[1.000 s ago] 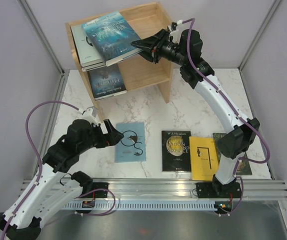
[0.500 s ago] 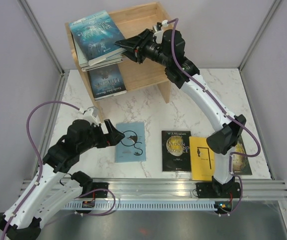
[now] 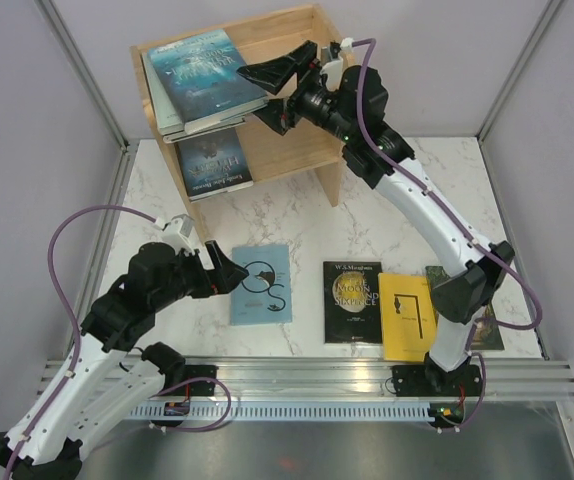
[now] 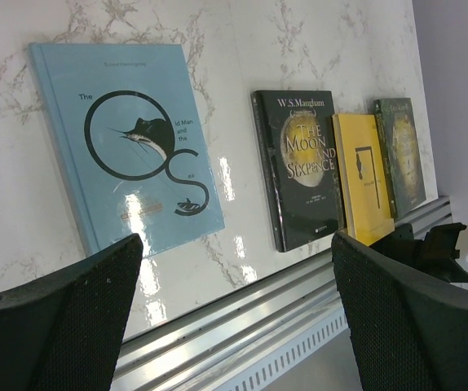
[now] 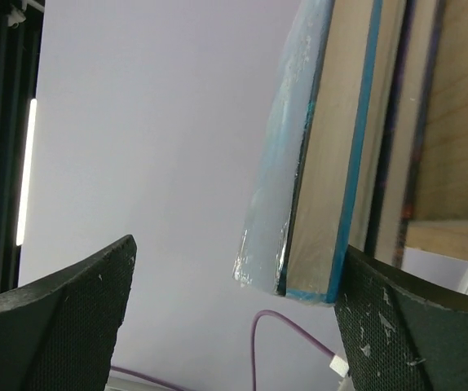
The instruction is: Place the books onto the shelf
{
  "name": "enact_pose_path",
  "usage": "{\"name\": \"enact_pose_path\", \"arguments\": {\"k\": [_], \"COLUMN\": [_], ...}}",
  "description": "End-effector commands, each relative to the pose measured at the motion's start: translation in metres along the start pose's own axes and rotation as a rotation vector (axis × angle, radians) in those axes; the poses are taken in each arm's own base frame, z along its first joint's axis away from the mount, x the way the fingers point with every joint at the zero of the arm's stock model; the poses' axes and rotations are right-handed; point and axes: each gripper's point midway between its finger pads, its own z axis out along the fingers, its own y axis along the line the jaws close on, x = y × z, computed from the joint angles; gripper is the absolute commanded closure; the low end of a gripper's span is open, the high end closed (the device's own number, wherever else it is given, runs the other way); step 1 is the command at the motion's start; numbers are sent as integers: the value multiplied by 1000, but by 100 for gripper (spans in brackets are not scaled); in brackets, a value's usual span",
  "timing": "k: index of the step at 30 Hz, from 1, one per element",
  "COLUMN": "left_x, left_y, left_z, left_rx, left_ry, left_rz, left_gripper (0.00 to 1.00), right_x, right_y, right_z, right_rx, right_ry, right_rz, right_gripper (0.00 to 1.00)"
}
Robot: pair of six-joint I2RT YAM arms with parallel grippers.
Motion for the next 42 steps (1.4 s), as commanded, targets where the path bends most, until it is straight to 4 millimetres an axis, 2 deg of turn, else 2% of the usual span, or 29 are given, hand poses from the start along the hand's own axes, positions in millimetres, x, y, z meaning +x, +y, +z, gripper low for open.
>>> {"name": "enact_pose_path", "arguments": {"k": [1, 6, 13, 16, 17, 19, 20, 27, 31, 42], "left_x": [-4, -5, -3, -3, -3, -3, -3, -3, -3, -2], "left_y": [-8, -9, -7, -7, -6, -6, -6, -6, -7, -4], "left_z": [-2, -1, -1, 0, 0, 0, 0, 4, 3, 5], "left_rx": [34, 31, 24, 25, 22, 20, 19, 18, 20, 14], "left_ry": [-12, -8, -4, -2, -4, -3, -2, 4, 2, 4], "left_rz": [-24, -30, -33, -31, -31, -31, -30, -29, -29, -24], "left_gripper": [2, 3, 3, 3, 3, 3, 3, 4, 4, 4], "right_x": [-10, -24, -35, -42, -43, -46, -47, -49, -47, -41], "right_y": [-5, -23, -25, -22, -19, -14, -12, -1, -5, -17], "right_z": [-30, -49, -55, -61, -64, -68, -71, -77, -74, -69], "right_rx": [53, 115, 123, 125, 121, 116, 113, 99, 100, 112], "right_ry": [-25, -46, -64, -96, -102, -120, -125, -144, -127, -111], "right_rz": [-58, -78, -90, -94, -102, -109, -113, -114, -101, -79], "right_gripper": [2, 2, 2, 13, 25, 36, 47, 68, 75, 79]}}
